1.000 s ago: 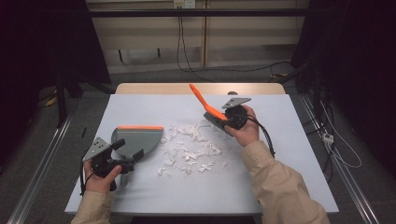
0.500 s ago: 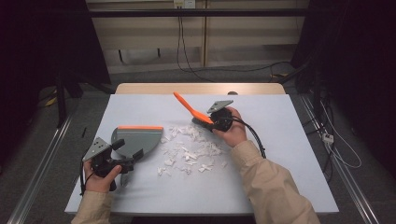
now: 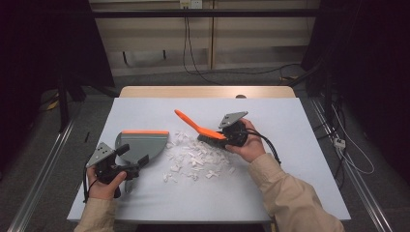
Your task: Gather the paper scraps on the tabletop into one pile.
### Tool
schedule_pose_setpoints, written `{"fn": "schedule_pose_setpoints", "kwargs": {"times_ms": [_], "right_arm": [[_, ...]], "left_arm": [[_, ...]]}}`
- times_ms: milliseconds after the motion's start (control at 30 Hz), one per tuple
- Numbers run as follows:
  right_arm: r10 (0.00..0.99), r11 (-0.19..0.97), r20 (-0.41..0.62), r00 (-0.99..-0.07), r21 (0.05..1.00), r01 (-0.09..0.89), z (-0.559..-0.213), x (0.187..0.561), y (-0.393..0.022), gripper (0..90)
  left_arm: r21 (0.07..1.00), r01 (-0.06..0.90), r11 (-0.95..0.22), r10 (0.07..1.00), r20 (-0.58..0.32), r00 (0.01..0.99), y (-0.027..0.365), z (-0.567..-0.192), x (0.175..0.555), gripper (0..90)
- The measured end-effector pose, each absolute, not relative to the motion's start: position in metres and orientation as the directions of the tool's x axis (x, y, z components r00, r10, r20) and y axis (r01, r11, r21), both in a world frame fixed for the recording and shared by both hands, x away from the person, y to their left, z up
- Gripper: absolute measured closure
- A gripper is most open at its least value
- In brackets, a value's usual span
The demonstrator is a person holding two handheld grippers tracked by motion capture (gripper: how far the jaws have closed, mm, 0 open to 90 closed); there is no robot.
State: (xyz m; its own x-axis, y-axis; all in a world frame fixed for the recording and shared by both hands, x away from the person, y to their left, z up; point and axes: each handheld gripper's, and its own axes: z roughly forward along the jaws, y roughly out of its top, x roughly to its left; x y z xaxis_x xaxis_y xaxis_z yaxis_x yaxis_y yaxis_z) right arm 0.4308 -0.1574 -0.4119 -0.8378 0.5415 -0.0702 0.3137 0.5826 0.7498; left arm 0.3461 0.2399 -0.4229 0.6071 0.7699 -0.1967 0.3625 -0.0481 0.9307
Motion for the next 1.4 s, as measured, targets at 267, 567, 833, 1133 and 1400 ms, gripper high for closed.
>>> {"fn": "schedule_pose_setpoints", "kwargs": {"times_ms": [267, 567, 833, 1133, 1400], "right_arm": [[0.617, 0.500, -0.069, -0.784, 0.804, 0.322, -0.398, 0.443, -0.163, 71.5], [0.652, 0.502, -0.074, -0.755, 0.788, 0.356, -0.413, 0.471, -0.153, 71.5], [0.646, 0.504, -0.071, -0.760, 0.788, 0.354, -0.423, 0.488, -0.132, 71.5], [0.606, 0.505, -0.061, -0.793, 0.800, 0.324, -0.429, 0.501, -0.107, 71.6], [0.489, 0.576, -0.075, -0.869, 0.776, 0.257, -0.432, 0.489, -0.099, 71.5]], "left_arm": [[0.931, 0.363, -0.045, 0.772, -0.198, 0.604, 0.240, -0.423, 0.346, 5.9], [0.930, 0.366, -0.040, 0.771, -0.205, 0.604, 0.240, -0.424, 0.347, 5.9], [0.931, 0.364, -0.037, 0.776, -0.202, 0.597, 0.244, -0.423, 0.346, 5.9], [0.930, 0.368, -0.024, 0.782, -0.212, 0.586, 0.246, -0.424, 0.346, 5.9], [0.928, 0.373, -0.026, 0.787, -0.211, 0.580, 0.250, -0.425, 0.345, 5.9]]}}
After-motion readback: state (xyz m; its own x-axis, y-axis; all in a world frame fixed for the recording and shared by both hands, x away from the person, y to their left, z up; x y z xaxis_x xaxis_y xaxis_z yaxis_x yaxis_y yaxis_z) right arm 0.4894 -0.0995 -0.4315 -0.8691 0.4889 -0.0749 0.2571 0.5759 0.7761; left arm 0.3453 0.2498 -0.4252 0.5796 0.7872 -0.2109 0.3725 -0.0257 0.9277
